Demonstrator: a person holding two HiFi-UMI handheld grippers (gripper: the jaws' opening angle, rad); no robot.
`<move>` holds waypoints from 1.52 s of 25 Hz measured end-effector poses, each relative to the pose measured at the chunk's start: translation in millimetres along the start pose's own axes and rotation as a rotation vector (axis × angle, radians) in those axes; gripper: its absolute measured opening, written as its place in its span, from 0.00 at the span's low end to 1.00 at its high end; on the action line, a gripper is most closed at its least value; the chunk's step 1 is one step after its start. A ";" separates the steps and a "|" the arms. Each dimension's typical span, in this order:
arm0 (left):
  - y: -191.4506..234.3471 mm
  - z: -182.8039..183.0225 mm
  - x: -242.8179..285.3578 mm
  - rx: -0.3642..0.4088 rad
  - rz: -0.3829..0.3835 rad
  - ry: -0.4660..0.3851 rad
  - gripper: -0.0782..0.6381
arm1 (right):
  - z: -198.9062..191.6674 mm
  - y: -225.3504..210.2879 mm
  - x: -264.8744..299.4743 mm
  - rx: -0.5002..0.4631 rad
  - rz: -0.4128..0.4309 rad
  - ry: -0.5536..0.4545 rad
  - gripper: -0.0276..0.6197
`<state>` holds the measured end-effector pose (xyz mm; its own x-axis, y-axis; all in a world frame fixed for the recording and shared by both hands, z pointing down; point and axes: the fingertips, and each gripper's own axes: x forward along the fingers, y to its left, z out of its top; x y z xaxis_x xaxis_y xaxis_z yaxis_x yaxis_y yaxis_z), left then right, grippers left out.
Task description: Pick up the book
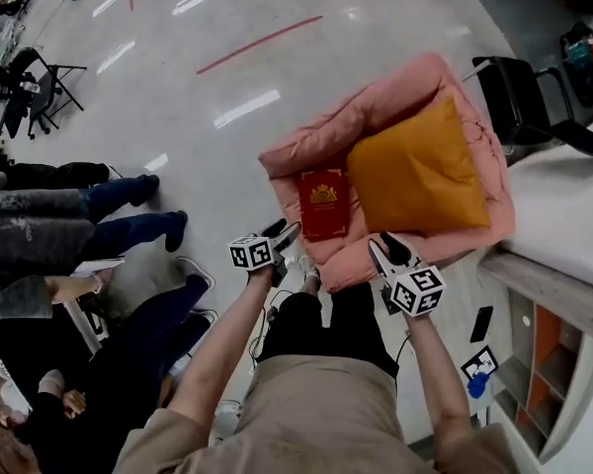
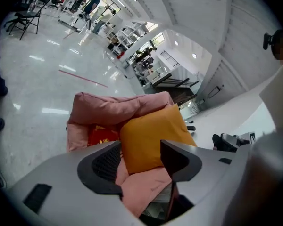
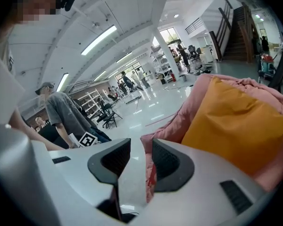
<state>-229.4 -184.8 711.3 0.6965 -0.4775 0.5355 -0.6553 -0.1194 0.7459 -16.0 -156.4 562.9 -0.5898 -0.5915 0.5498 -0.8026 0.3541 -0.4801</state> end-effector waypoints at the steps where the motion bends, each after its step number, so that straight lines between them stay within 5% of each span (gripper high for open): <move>1: 9.9 -4.6 10.6 -0.010 0.021 0.013 0.47 | -3.4 -7.7 7.3 -0.008 0.005 0.017 0.24; 16: 190.0 -63.4 181.6 0.047 0.215 0.303 0.53 | -62.4 -85.8 134.7 0.015 0.152 0.155 0.24; 24: 234.3 -101.6 217.7 -0.017 0.143 0.377 0.58 | -74.1 -97.5 158.3 0.103 0.183 0.137 0.24; 32: 232.9 -97.1 233.0 -0.030 0.000 0.334 0.61 | -84.4 -101.8 160.8 0.117 0.205 0.127 0.24; 38: 233.5 -97.9 239.5 -0.064 0.011 0.340 0.61 | -91.9 -103.6 157.6 0.150 0.188 0.134 0.24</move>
<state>-187.0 -241.8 1052.5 0.7540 -0.1600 0.6371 -0.6512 -0.0554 0.7568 -34.0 -219.7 762.1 -0.7419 -0.4206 0.5221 -0.6614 0.3316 -0.6728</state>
